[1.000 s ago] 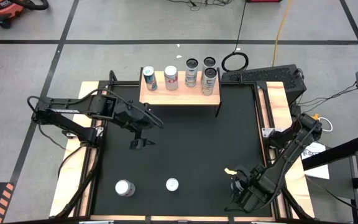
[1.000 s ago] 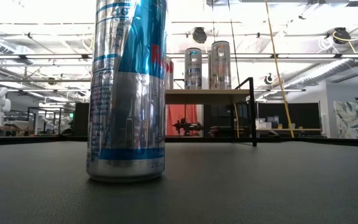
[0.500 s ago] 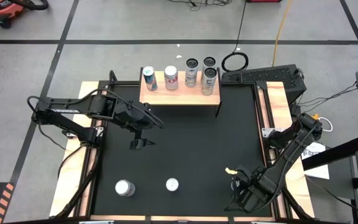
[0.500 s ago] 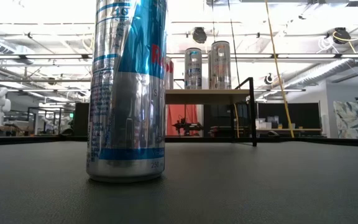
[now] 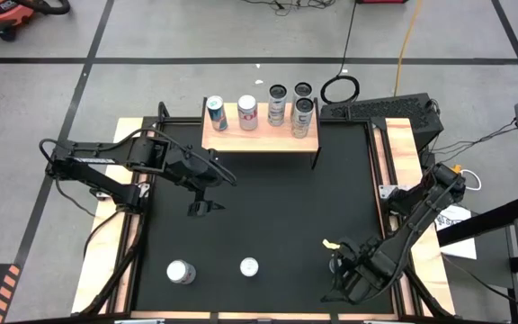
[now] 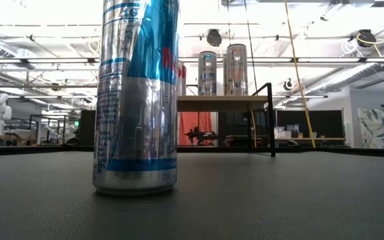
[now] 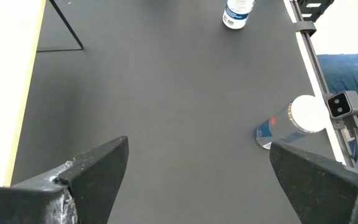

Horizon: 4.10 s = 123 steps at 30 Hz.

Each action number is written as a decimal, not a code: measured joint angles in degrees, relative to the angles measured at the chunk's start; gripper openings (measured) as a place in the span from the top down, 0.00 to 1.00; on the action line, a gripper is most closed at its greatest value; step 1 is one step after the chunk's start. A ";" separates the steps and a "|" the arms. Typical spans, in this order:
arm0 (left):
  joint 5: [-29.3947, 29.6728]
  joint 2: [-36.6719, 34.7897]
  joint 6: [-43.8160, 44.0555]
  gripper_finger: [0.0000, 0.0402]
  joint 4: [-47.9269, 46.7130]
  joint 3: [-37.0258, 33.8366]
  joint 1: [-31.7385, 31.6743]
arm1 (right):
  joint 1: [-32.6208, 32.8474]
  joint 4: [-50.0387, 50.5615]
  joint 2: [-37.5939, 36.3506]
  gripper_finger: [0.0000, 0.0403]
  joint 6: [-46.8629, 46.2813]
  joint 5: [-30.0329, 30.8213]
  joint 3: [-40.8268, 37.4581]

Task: Place canned beverage on shelf
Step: Put the white blue soda can on the shelf aligned with the other white blue soda can

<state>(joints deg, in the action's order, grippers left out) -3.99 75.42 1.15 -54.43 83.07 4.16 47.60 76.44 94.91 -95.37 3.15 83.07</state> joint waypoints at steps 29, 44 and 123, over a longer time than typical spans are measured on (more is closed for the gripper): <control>0.04 0.02 -0.04 0.02 7.79 0.00 -0.04 | -22.11 -1.29 -5.42 0.49 33.42 -1.78 0.17; 2.81 0.02 0.04 0.02 4.91 0.00 -3.19 | -39.11 3.44 -5.44 0.49 55.03 4.73 19.39; 2.75 0.02 4.37 0.02 0.72 0.00 -8.33 | -68.47 -1.41 6.01 0.46 88.32 1.28 35.06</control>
<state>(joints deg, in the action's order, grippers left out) -1.23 75.44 5.52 -53.71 83.07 -4.16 -20.87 75.03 100.92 -7.05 4.43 118.13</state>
